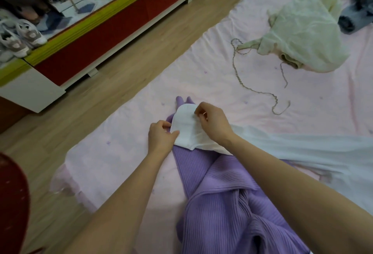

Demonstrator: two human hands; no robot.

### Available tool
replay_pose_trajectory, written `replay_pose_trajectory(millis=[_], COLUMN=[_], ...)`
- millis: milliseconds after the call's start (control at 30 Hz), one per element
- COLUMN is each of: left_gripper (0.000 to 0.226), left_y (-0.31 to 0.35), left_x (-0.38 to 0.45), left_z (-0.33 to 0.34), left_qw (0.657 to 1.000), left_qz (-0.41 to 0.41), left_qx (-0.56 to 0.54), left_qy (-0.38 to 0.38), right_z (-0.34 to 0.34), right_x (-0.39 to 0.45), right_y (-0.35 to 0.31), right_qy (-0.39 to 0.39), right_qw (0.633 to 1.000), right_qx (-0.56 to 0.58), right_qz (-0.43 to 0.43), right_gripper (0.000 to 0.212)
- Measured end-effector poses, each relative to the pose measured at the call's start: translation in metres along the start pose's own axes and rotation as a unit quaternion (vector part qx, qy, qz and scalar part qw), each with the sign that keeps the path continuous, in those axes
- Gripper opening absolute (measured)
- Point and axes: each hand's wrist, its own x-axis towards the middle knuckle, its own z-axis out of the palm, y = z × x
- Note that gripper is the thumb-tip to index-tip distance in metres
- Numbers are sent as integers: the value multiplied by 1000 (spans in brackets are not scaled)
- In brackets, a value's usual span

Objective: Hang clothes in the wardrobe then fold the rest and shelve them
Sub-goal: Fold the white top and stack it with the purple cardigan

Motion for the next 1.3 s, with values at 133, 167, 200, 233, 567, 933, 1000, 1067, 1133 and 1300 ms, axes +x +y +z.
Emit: replay_pose_trajectory(millis=[133, 167, 200, 233, 567, 933, 1000, 1067, 1133, 1300], left_gripper=[26, 26, 28, 31, 34, 19, 23, 24, 22, 30], left_y=[-5, -8, -9, -11, -21, -19, -6, 19, 47, 76], left_x=[-6, -9, -11, -13, -19, -27, -27, -30, -28, 0], left_z=[0, 1, 1, 2, 3, -7, -14, -26, -37, -47], left_qw=[999, 998, 998, 997, 999, 944, 930, 946, 962, 977], left_qz=[11, 17, 20, 21, 3, 306, 353, 313, 257, 116], left_qx=[37, 51, 61, 66, 50, 111, 53, -13, -77, -179], left_qy=[-14, -18, -18, -18, -14, 48, 88, 77, 51, -8], right_z=[13, 16, 19, 21, 19, 13, -8, -29, -45, -51], right_x=[4, 3, 2, 0, 0, 16, 15, 16, 23, 43], right_y=[-1, -1, 0, 0, -17, -15, -25, -41, -60, -74], right_qy=[-112, -135, -156, -173, -235, -211, -179, -136, -102, -28], right_qw=[991, 986, 979, 972, 884, 921, 962, 984, 990, 990], right_qx=[-73, -89, -110, -132, -327, -217, -75, 7, 79, 137], right_qz=[-27, -44, -65, -85, -237, -244, -192, -117, -65, 20], right_gripper=[30, 36, 41, 46, 56, 15, 10, 8, 15, 41])
